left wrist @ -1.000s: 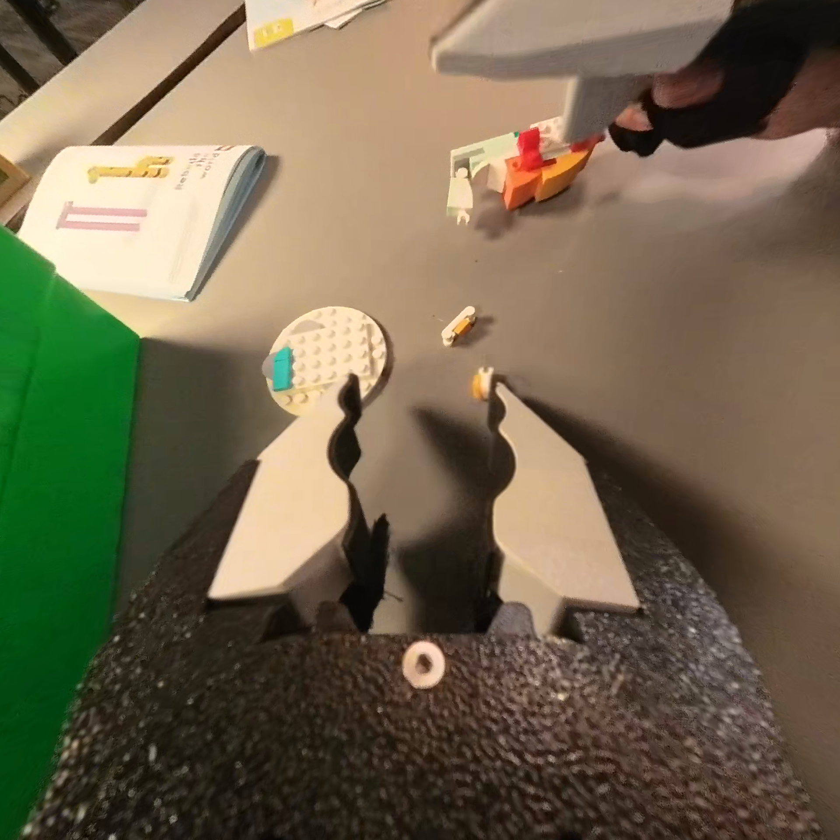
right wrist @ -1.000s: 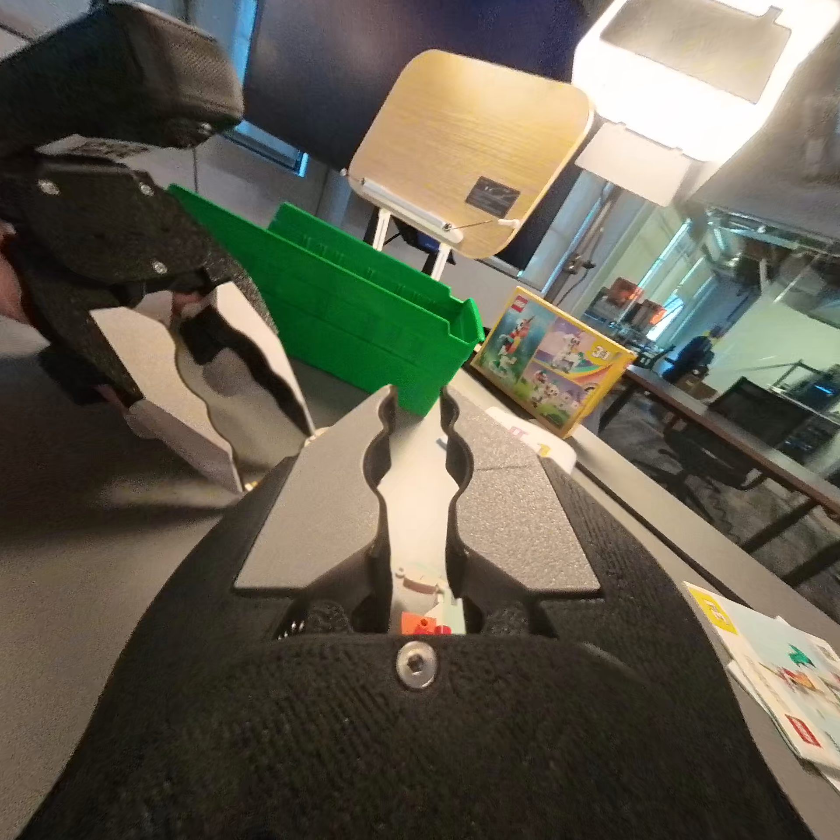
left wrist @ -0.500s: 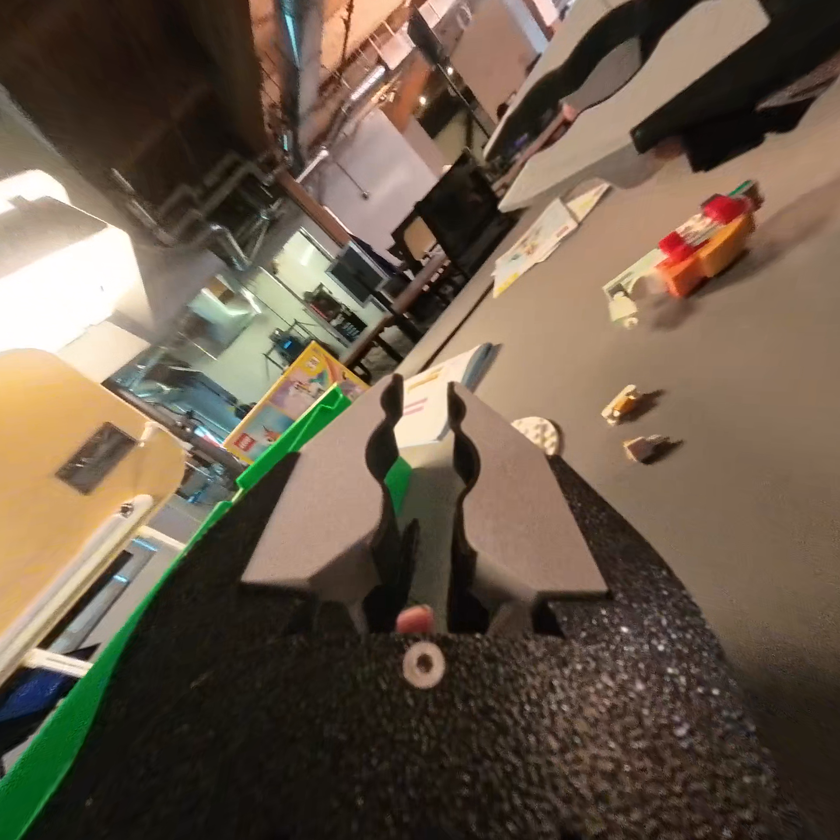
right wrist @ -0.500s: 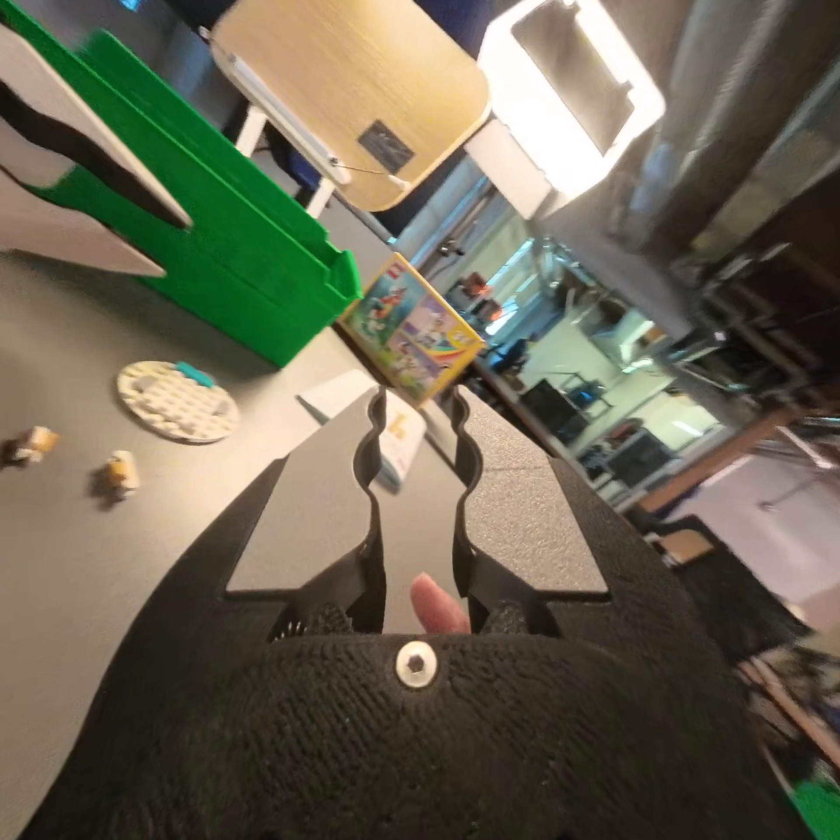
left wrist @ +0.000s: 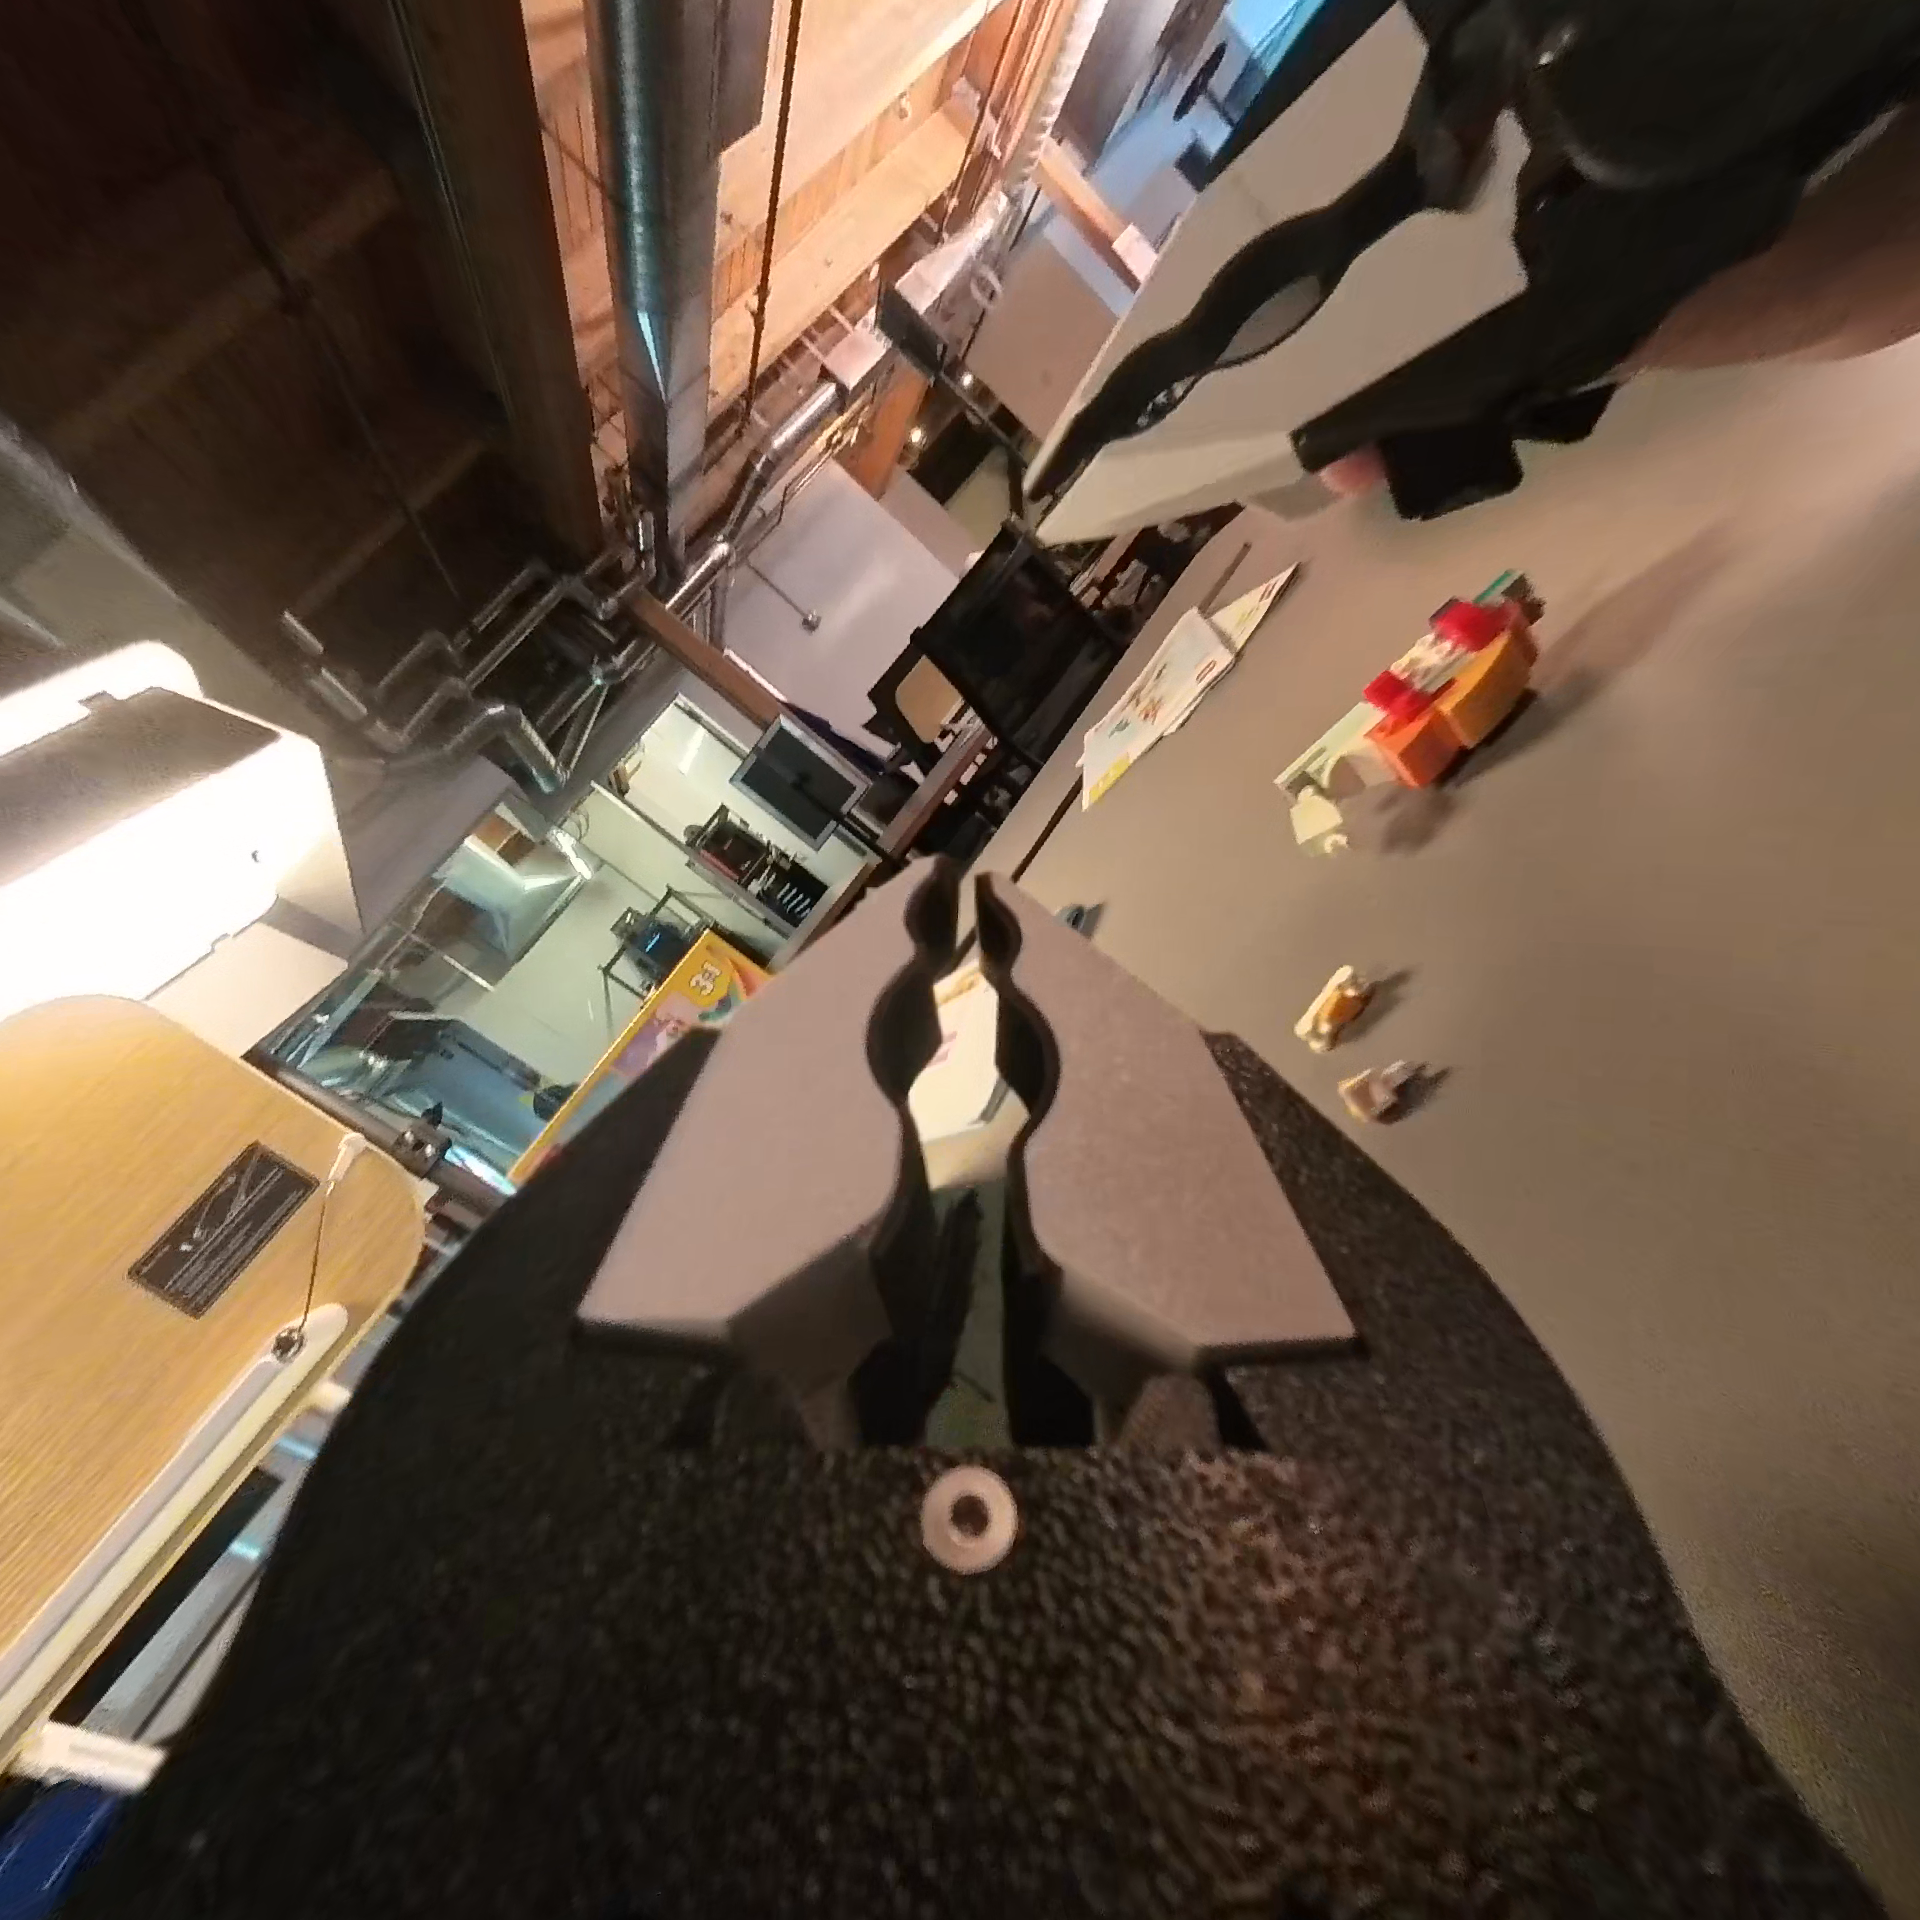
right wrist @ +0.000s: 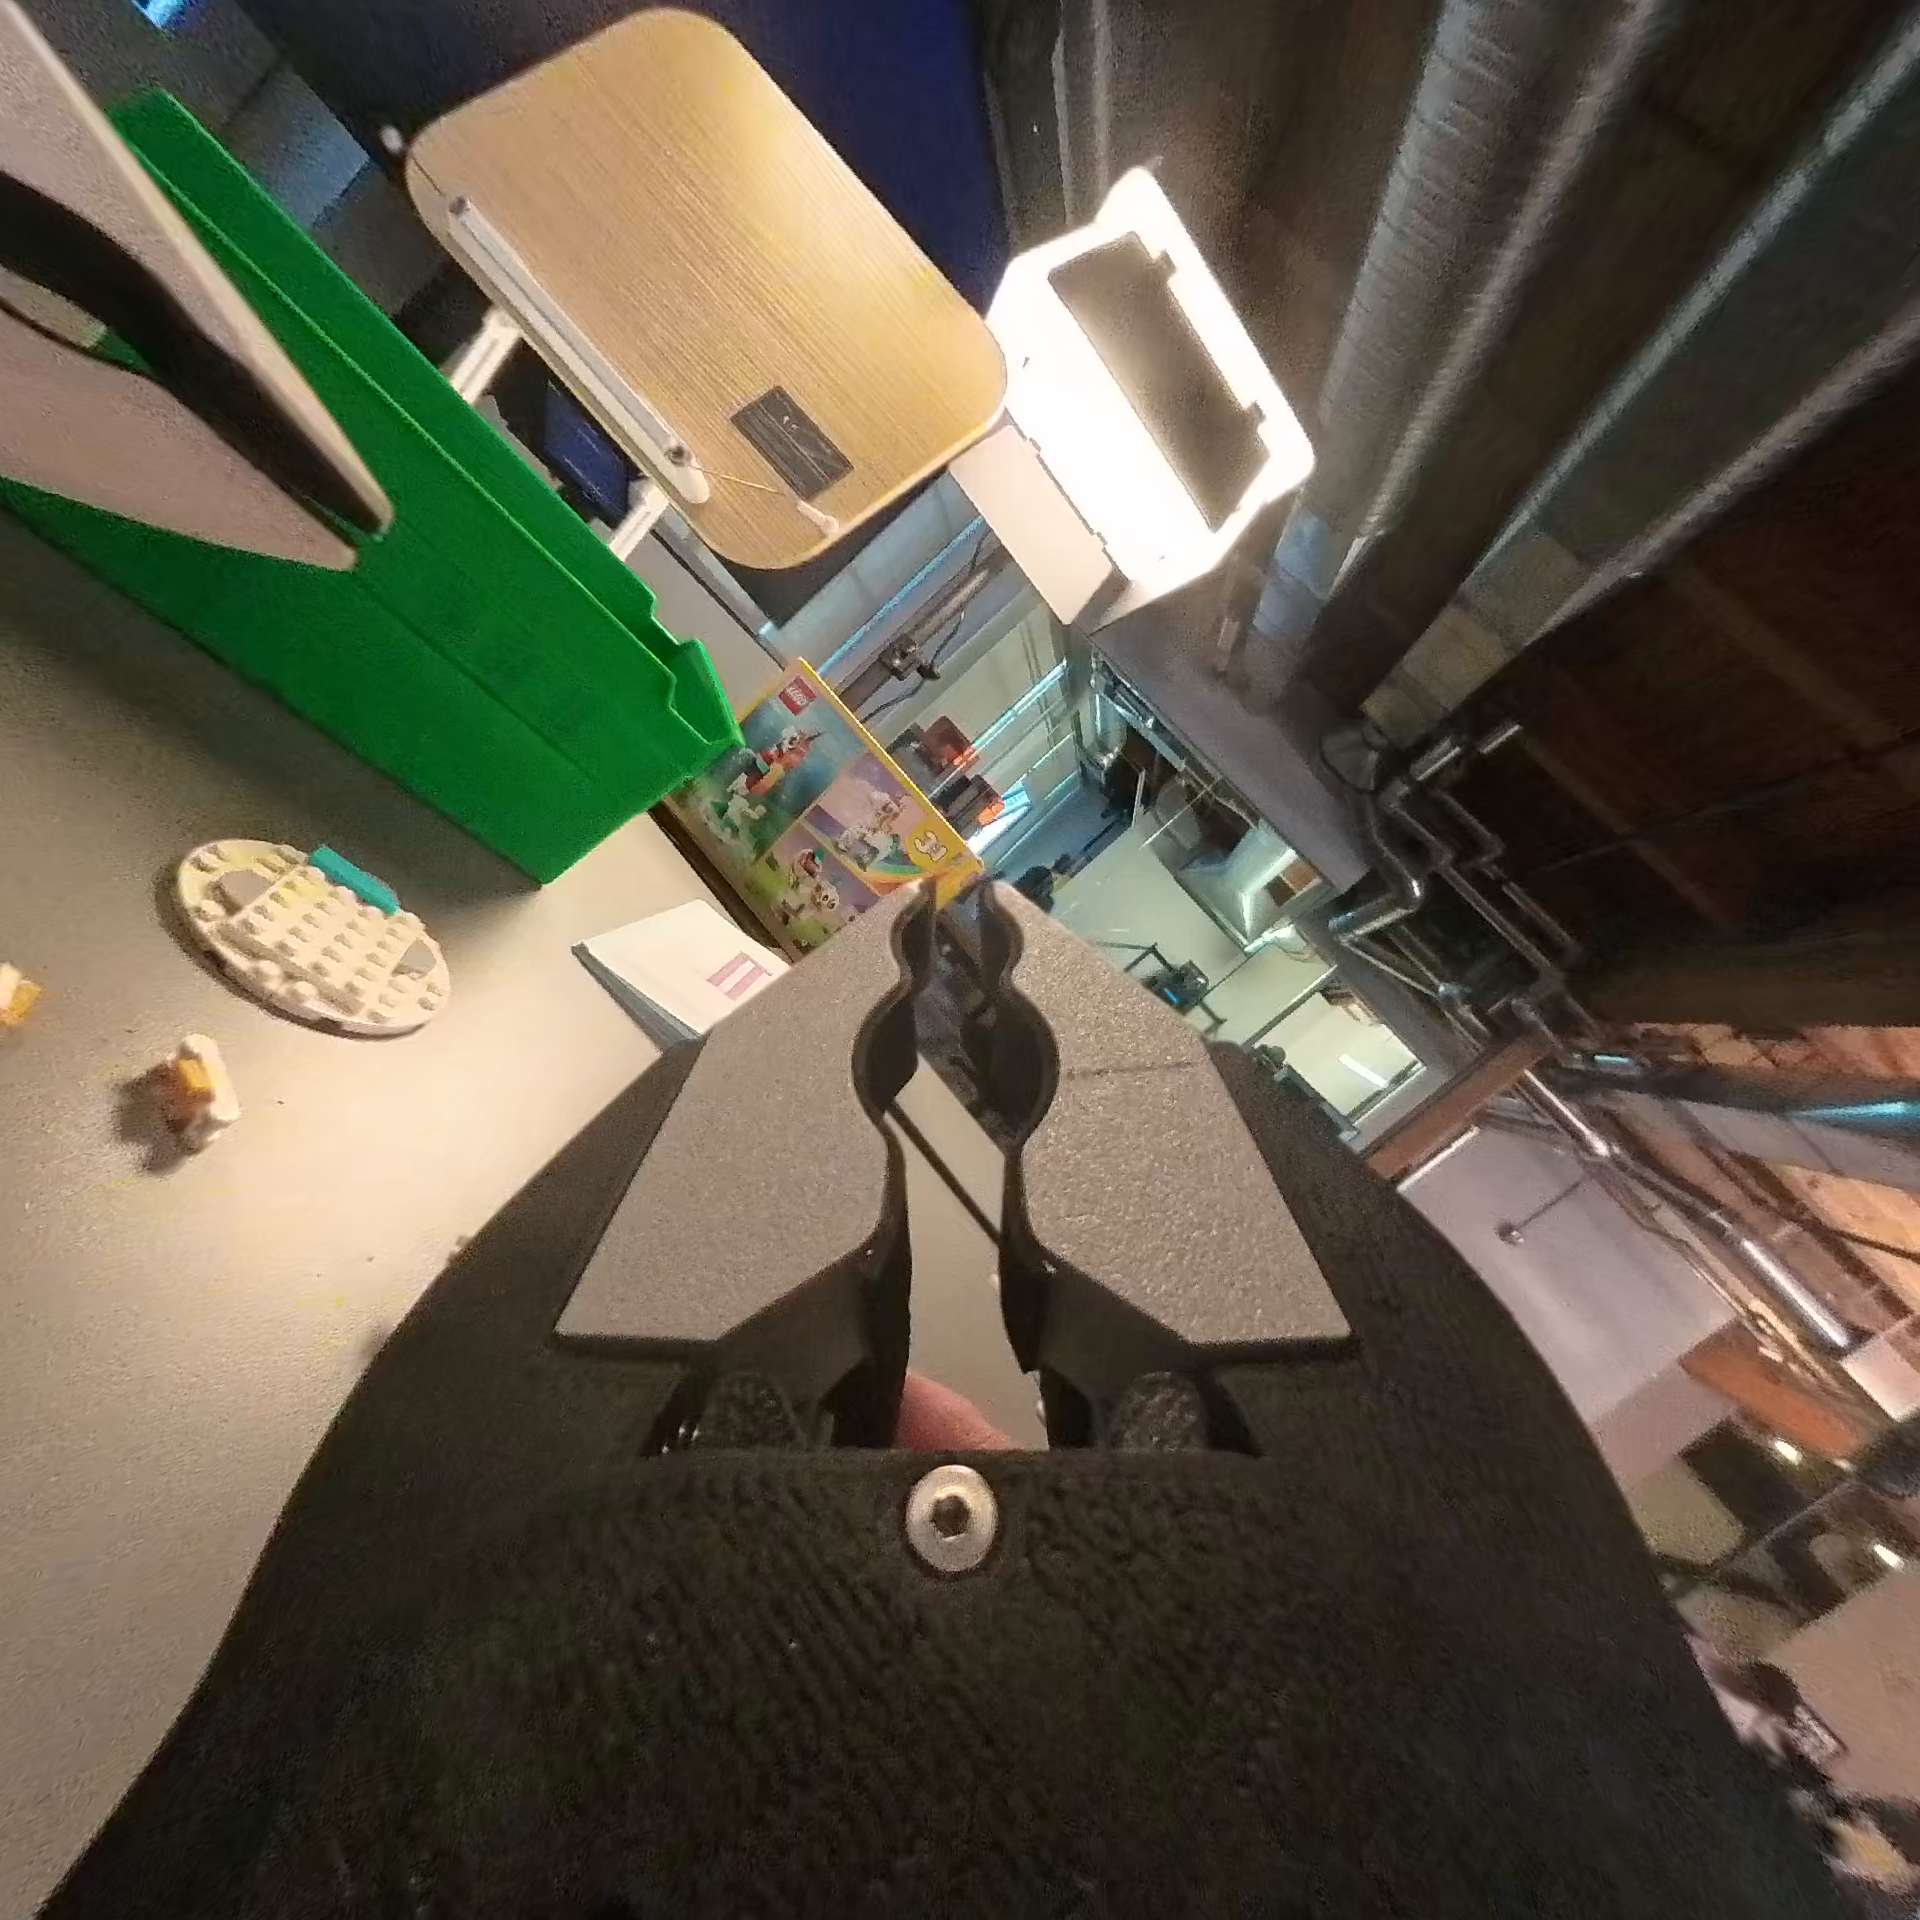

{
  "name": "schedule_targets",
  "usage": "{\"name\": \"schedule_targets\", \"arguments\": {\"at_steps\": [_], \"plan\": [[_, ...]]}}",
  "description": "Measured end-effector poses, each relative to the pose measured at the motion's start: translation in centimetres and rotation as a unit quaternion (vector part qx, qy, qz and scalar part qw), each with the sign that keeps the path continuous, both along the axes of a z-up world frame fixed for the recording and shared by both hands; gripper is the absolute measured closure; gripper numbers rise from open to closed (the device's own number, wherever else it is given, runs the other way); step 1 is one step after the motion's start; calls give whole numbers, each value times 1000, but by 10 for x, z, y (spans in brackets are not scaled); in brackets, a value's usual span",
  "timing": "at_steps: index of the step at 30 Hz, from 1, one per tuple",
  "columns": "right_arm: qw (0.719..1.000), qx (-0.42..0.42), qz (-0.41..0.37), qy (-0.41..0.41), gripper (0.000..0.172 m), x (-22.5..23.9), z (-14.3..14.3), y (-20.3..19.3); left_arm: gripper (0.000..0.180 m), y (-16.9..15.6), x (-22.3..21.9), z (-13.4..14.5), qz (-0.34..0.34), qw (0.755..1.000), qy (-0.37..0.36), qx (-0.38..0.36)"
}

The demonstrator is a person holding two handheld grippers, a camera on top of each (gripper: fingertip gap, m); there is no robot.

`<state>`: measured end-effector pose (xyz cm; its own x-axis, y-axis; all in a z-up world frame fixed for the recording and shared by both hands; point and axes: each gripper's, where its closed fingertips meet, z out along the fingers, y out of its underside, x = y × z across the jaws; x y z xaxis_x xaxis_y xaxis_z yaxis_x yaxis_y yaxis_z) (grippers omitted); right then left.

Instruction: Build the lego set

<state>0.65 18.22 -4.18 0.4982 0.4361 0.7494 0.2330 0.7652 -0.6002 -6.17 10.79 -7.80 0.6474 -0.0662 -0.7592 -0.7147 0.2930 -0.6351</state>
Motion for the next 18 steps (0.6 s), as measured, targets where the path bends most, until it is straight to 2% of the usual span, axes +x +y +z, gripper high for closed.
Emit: {"name": "schedule_targets", "arguments": {"at_steps": [2, 5, 7, 9, 10, 12, 14, 18], "plan": [[1000, 11, 8, -15, 167, -4, -3, -10, 180, -2, 4, -1, -11, 1000, -1, -5], [994, 0, 89, -55, 166, -18, -17, -40, 180, -4, 6, -9, -29, 998, -20, -54], [982, -45, 158, -98, 166, -26, -33, -61, 180, -4, 4, -24, -46, 988, -60, -131], [963, -134, 181, -146, 169, -30, -50, -66, 180, -4, -3, -25, -46, 982, -95, -157], [948, -195, 192, -164, 169, -31, -57, -67, 180, -4, -6, -22, -47, 981, -109, -155], [894, -332, 233, -189, 168, -34, -70, -77, 180, -4, -10, -19, -49, 976, -139, -161], [847, -418, 238, -226, 165, -37, -87, -83, 180, -2, -13, -21, -46, 971, -159, -172], [824, -445, 188, -296, 165, -42, -120, -84, 180, 4, -18, -28, -22, 971, -154, -180]]}}
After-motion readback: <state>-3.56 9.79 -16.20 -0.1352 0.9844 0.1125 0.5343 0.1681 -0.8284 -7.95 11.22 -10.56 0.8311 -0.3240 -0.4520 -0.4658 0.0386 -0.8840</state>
